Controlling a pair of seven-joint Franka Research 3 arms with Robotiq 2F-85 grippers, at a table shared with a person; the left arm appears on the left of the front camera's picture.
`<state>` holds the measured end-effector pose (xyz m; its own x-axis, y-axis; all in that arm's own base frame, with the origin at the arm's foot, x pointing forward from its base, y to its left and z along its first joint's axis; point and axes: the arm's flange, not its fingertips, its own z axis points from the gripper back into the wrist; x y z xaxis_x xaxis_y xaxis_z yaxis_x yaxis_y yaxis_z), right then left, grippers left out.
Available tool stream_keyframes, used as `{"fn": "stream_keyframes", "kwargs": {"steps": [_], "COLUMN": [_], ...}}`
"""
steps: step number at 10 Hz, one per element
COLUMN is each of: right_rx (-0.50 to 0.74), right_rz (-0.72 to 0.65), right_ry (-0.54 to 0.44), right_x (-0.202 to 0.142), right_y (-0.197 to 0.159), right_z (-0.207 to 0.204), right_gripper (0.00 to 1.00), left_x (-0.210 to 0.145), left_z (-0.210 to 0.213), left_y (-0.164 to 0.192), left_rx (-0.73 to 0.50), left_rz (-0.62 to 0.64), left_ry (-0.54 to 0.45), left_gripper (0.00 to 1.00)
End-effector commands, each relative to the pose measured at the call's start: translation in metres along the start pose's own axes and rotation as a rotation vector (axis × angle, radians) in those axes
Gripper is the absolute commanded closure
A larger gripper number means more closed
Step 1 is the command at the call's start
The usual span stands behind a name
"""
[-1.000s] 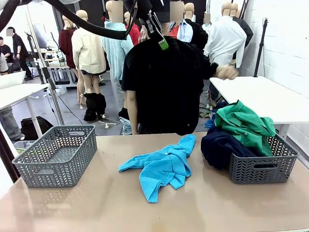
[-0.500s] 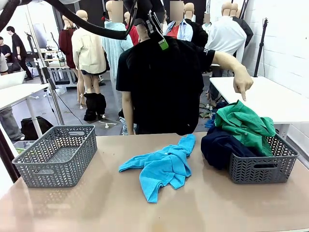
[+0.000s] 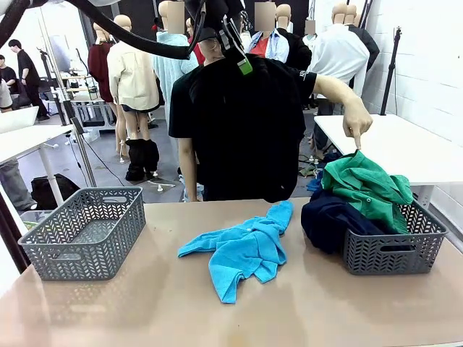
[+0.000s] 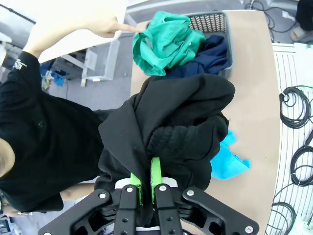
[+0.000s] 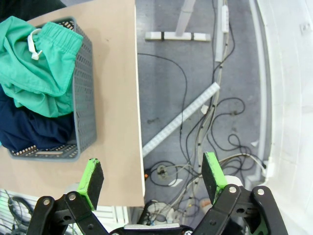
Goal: Sort the tops and bottoms.
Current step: Sort the clothes according to human instructions.
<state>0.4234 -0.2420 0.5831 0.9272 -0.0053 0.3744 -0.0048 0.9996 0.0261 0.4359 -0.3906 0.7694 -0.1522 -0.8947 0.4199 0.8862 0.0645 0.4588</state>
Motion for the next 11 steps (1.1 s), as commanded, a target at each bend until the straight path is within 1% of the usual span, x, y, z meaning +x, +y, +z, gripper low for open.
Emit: {"fn": "stream_keyframes", "kwargs": {"steps": [1,5,6,7,8,9,10,11], "right_rx": [-0.008,-0.008,-0.008,-0.008,-0.008,-0.008,-0.008,-0.008], "right_rz": [0.009,0.009,0.009,0.009,0.009,0.009,0.009,0.009], "right_ry": [0.008,0.008,0.008,0.008,0.008,0.008,0.008,0.008], "right_x": [-0.002,-0.002,-0.002,-0.002,-0.002,-0.002,-0.002,-0.002], "right_y": [0.001,0.001,0.001,0.001,0.001,0.001,0.001,0.001], "right_z": [-0.001,-0.001,-0.001,-0.001,-0.001,-0.001,-0.001,-0.001], "right_gripper": [0.0,0.0,0.0,0.0,0.0,0.0,0.0,0.0], "left_x": [0.002,0.002,0.0,0.028,0.053,0.084,0.113,0.139], "left_z": [0.007,0.007,0.0,-0.038,-0.071,-0.094,-0.12,-0.15], "left_y": [0.003,0.003,0.0,0.014,0.024,0.027,0.029,0.03], "left_rx": [0.012,0.012,0.0,-0.018,0.006,-0.025,-0.065,-0.128], "left_rz": [-0.003,-0.003,0.0,-0.031,-0.067,-0.131,-0.206,-0.246], "left_ry": [-0.01,-0.01,0.0,-0.08,-0.137,-0.236,-0.305,-0.358], "left_gripper": [1.0,1.0,1.0,1.0,1.0,1.0,1.0,1.0]}}
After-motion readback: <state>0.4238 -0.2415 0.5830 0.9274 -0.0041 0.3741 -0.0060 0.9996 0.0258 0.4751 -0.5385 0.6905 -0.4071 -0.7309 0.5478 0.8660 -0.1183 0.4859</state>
